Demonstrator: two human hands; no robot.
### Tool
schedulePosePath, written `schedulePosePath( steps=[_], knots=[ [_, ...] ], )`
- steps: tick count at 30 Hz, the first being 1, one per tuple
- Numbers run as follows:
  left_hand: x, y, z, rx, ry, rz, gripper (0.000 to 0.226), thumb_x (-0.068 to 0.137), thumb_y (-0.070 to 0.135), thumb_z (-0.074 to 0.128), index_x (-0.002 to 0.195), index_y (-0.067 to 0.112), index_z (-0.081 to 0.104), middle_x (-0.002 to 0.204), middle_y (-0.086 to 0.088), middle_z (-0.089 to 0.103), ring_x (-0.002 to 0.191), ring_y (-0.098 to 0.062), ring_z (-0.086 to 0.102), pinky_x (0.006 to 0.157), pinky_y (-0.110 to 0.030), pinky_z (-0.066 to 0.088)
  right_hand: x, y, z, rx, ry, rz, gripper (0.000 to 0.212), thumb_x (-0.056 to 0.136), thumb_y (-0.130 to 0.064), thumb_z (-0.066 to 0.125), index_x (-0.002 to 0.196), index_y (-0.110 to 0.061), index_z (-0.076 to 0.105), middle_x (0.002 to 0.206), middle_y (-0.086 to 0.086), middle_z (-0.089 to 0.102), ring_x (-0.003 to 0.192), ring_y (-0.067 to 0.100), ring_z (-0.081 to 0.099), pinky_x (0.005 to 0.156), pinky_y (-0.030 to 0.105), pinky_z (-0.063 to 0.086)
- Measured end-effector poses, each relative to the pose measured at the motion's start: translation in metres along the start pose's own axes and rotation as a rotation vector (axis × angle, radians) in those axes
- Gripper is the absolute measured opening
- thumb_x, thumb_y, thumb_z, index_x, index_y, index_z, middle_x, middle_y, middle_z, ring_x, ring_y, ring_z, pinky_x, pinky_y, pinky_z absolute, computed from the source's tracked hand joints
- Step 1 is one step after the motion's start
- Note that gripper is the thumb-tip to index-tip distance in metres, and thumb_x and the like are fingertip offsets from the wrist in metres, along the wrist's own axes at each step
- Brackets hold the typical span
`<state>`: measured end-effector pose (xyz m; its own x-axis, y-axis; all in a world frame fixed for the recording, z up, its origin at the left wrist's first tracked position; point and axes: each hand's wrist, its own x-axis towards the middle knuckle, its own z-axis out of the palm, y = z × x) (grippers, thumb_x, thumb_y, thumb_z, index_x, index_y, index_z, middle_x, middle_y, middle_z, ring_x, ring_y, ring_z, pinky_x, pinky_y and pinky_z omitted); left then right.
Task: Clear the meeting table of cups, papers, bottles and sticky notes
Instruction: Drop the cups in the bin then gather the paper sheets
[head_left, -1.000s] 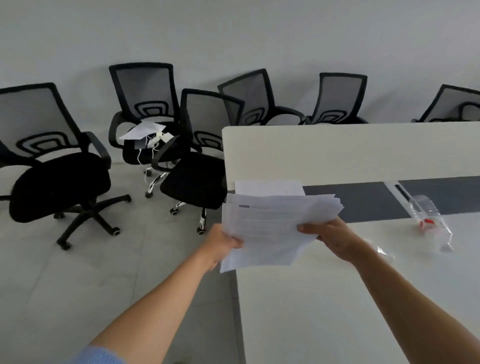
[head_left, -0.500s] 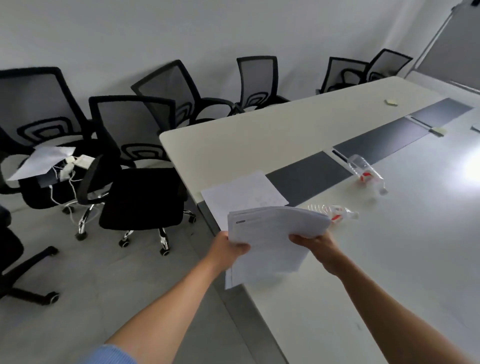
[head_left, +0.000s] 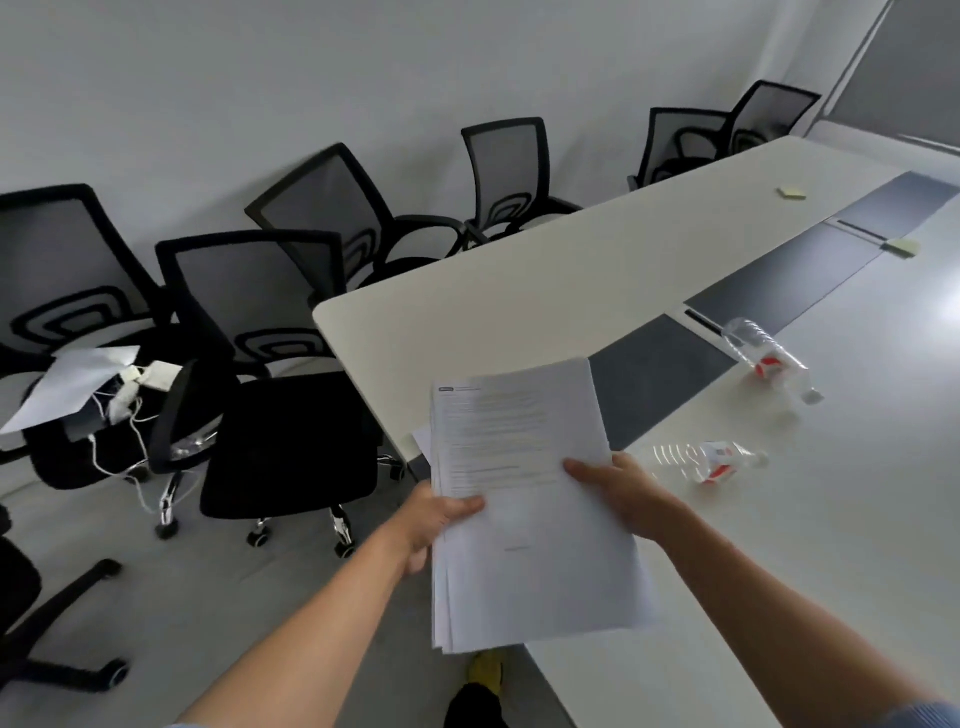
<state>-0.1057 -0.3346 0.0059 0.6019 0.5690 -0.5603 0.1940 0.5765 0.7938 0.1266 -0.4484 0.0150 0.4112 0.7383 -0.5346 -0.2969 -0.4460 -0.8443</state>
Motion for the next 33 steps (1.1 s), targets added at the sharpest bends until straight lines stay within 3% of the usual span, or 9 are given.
schedulePosePath(
  steps=[4,7,10,14,19,22,25,30,33],
  knots=[
    [0.039,0.031,-0.034,0.004,0.114,-0.072,0.033,0.084,-0.014,0.061,0.114,0.001,0.064,0.104,-0.02,0.07,0.098,-0.038,0.067,0.09,-0.051,0.052,0.077,-0.01,0.025,-0.045,-0.031,0.114,0.039,0.087,-0.029,0.071,0.113,0.0,0.067,0.097,0.014,0.075,0.083,0.029,0.072,0.071,0.039,0.059],
    [0.071,0.057,-0.067,0.094,0.194,-0.119,0.039,0.084,-0.013,0.062,0.121,-0.004,0.061,0.11,-0.022,0.069,0.098,-0.038,0.067,0.085,-0.048,0.055,0.138,-0.009,0.016,-0.471,0.186,0.085,0.058,0.083,-0.048,0.07,0.128,-0.014,0.059,0.118,0.007,0.065,0.103,0.025,0.063,0.088,0.043,0.055],
    [0.095,0.075,-0.099,0.125,0.227,-0.141,0.039,0.085,-0.012,0.06,0.122,-0.001,0.06,0.109,-0.02,0.069,0.093,-0.034,0.068,0.072,-0.039,0.057,0.176,-0.005,-0.011,-0.934,0.345,0.205,0.091,0.07,-0.058,0.076,0.145,-0.025,0.035,0.143,0.01,0.041,0.13,0.032,0.04,0.103,0.049,0.043],
    [0.117,0.082,-0.127,0.102,0.299,-0.2,0.037,0.087,-0.012,0.058,0.123,-0.002,0.059,0.111,-0.021,0.068,0.099,-0.038,0.066,0.083,-0.047,0.054,0.195,-0.003,-0.021,-1.273,0.312,0.327,0.106,0.06,-0.063,0.08,0.142,-0.021,0.028,0.137,0.012,0.038,0.126,0.033,0.038,0.096,0.046,0.045],
    [0.152,0.094,-0.134,0.104,0.379,-0.271,0.04,0.089,-0.01,0.057,0.127,0.001,0.057,0.12,-0.024,0.064,0.109,-0.043,0.061,0.09,-0.052,0.05,0.205,-0.005,-0.009,-1.14,0.266,0.385,0.072,0.067,-0.047,0.082,0.117,-0.016,0.039,0.096,0.001,0.058,0.088,0.023,0.058,0.072,0.036,0.048],
    [0.172,0.104,-0.135,0.112,0.36,-0.285,0.043,0.088,-0.01,0.058,0.131,0.001,0.055,0.121,-0.025,0.063,0.11,-0.044,0.06,0.096,-0.058,0.047,0.205,0.005,-0.011,-0.937,0.301,0.365,0.034,0.075,-0.033,0.076,0.097,-0.018,0.055,0.086,-0.002,0.062,0.081,0.02,0.061,0.067,0.033,0.049],
    [0.184,0.117,-0.137,0.123,0.309,-0.288,0.042,0.088,-0.008,0.059,0.129,0.002,0.056,0.121,-0.024,0.064,0.11,-0.044,0.061,0.098,-0.06,0.046,0.208,-0.004,-0.015,-0.631,0.392,0.217,0.007,0.078,-0.018,0.068,0.079,-0.016,0.061,0.074,0.0,0.062,0.073,0.023,0.06,0.064,0.034,0.048],
    [0.208,0.144,-0.16,0.193,0.228,-0.294,0.039,0.088,-0.01,0.058,0.125,0.003,0.058,0.12,-0.025,0.064,0.111,-0.044,0.06,0.097,-0.056,0.047,0.22,-0.095,-0.025,-0.408,0.504,-0.099,0.027,0.08,0.0,0.053,0.075,-0.021,0.07,0.068,0.008,0.065,0.063,0.023,0.06,0.054,0.037,0.053],
    [0.23,0.157,-0.178,0.25,0.211,-0.3,0.041,0.085,-0.013,0.058,0.125,-0.002,0.058,0.118,-0.028,0.064,0.108,-0.046,0.061,0.099,-0.061,0.044,0.221,-0.171,-0.03,-0.259,0.548,-0.226,0.029,0.086,0.005,0.055,0.078,-0.02,0.069,0.065,0.006,0.058,0.053,0.018,0.053,0.041,0.022,0.047]
  ],
)
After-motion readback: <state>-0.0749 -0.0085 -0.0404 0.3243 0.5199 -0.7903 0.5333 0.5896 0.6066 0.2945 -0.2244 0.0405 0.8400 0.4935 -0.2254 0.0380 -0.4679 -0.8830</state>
